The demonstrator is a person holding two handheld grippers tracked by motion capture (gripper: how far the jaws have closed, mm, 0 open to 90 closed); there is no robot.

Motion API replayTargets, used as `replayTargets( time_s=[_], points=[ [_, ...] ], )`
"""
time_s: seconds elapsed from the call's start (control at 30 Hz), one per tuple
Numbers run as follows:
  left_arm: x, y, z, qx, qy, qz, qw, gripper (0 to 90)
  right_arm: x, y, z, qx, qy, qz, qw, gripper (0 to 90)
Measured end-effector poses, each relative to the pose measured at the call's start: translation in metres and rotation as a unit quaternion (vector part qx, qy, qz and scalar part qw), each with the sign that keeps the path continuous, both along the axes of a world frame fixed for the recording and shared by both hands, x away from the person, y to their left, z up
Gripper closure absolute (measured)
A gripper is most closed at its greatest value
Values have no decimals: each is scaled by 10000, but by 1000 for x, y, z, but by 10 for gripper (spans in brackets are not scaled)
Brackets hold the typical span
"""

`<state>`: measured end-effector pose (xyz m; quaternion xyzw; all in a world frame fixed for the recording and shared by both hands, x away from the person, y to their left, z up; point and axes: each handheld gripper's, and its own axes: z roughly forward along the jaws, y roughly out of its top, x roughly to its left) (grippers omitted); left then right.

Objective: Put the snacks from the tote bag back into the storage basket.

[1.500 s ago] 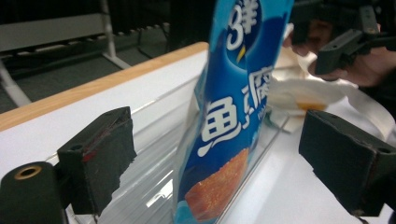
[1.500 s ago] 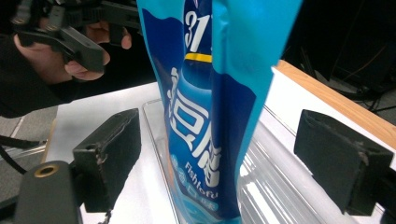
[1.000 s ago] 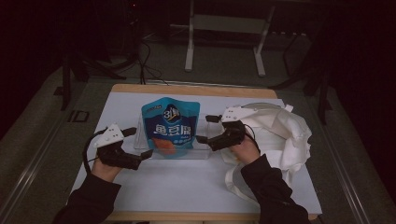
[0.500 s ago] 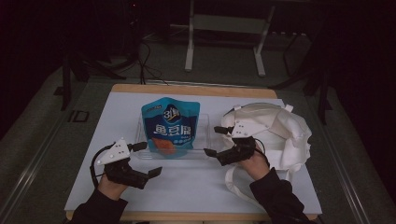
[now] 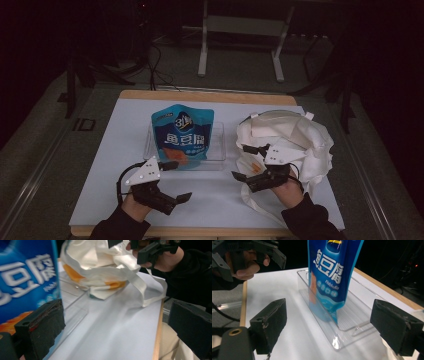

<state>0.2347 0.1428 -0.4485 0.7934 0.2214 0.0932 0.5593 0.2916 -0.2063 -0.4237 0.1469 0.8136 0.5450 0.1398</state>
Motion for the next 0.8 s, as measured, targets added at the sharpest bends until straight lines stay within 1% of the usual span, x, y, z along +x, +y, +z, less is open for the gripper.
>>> replayTargets(
  time_s=[0.07,0.13,0.2,0.3,0.4,0.5,0.6,0.73,0.8],
  points=[
    [0,-6,-4,37,73,-99,9999,10,-3,-7,0,16,-6,-54,10000,138],
    [0,-12,-7,77,97,-210,9997,10,-6,-14,-1,108,11,-107,9999,138],
    [0,-15,-9,26,90,-295,9995,10,-9,-20,-2,176,19,-189,9997,138],
    [-1,-20,-13,61,107,-372,9992,10,-14,-28,-5,235,-15,-316,9992,138],
    [-2,-25,-16,114,75,-464,9988,10,-18,-35,-9,306,-24,-419,9987,139],
    [-2,-27,-19,113,103,-515,9986,10,-21,-41,-14,277,23,-500,9984,138],
    [-2,-27,-22,98,112,-516,9986,10,-24,-46,-18,314,63,-590,9977,138],
    [-1,-26,-24,-4,23,-520,9986,10,-30,-52,-23,300,-8,-689,9972,138],
    [-2,-25,-24,-28,-68,-482,9988,10,-33,-55,-25,372,-37,-765,9964,138]
  ],
)
